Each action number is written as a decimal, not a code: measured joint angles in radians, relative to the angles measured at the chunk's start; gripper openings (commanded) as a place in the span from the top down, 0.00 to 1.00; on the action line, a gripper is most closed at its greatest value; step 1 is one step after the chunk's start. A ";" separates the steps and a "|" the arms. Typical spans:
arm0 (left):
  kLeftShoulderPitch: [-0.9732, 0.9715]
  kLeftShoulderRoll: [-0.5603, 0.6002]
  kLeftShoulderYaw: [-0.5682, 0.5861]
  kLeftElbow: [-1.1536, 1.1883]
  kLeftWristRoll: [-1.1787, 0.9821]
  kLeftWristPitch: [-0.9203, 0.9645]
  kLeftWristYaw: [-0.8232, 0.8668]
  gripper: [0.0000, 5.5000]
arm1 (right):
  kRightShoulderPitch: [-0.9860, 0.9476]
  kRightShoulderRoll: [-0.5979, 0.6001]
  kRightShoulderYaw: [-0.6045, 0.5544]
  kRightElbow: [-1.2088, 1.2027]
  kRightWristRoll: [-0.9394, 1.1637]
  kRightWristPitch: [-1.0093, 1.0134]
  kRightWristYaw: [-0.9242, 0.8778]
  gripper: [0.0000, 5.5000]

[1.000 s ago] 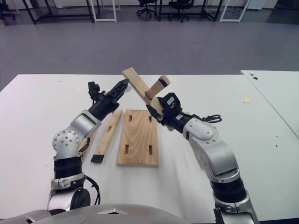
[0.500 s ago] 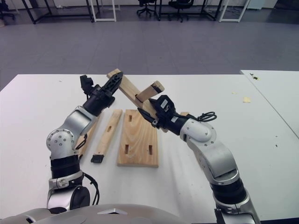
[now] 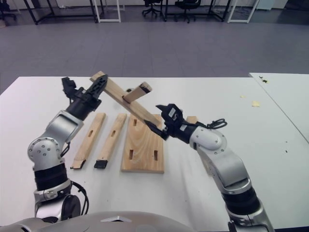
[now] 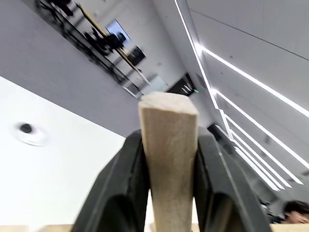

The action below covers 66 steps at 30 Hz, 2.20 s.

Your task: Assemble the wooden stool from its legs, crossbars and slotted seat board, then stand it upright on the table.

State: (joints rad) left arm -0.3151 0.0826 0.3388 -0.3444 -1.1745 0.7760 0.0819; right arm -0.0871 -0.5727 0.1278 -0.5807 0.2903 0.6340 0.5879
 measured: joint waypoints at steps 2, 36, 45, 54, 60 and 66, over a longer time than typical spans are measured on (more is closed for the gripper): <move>0.046 0.051 0.009 -0.101 0.029 0.010 0.088 0.82 | 0.090 -0.087 -0.021 -0.007 0.019 -0.013 0.086 0.32; 0.571 0.158 -0.341 -0.705 0.247 -0.140 0.501 0.81 | 0.277 -0.125 -0.089 0.028 0.024 -0.156 0.149 0.32; 0.512 0.284 -0.437 -0.705 0.284 -0.200 0.571 0.81 | 0.236 -0.100 -0.070 0.055 0.014 -0.146 0.120 0.32; 0.489 0.399 -0.424 -0.705 0.212 -0.286 0.645 0.81 | 0.232 -0.063 -0.041 0.097 -0.019 -0.183 0.103 0.32; 0.518 0.471 -0.403 -0.704 0.107 -0.370 0.666 0.82 | 0.214 -0.043 -0.026 0.103 -0.022 -0.190 0.096 0.32; 0.574 0.450 -0.417 -0.704 0.068 -0.448 0.684 0.82 | 0.213 -0.043 -0.008 0.120 -0.023 -0.194 0.100 0.32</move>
State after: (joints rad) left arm 0.2585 0.5328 -0.0787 -1.0486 -1.1067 0.3280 0.7660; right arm 0.1264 -0.6162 0.1196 -0.4606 0.2668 0.4397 0.6877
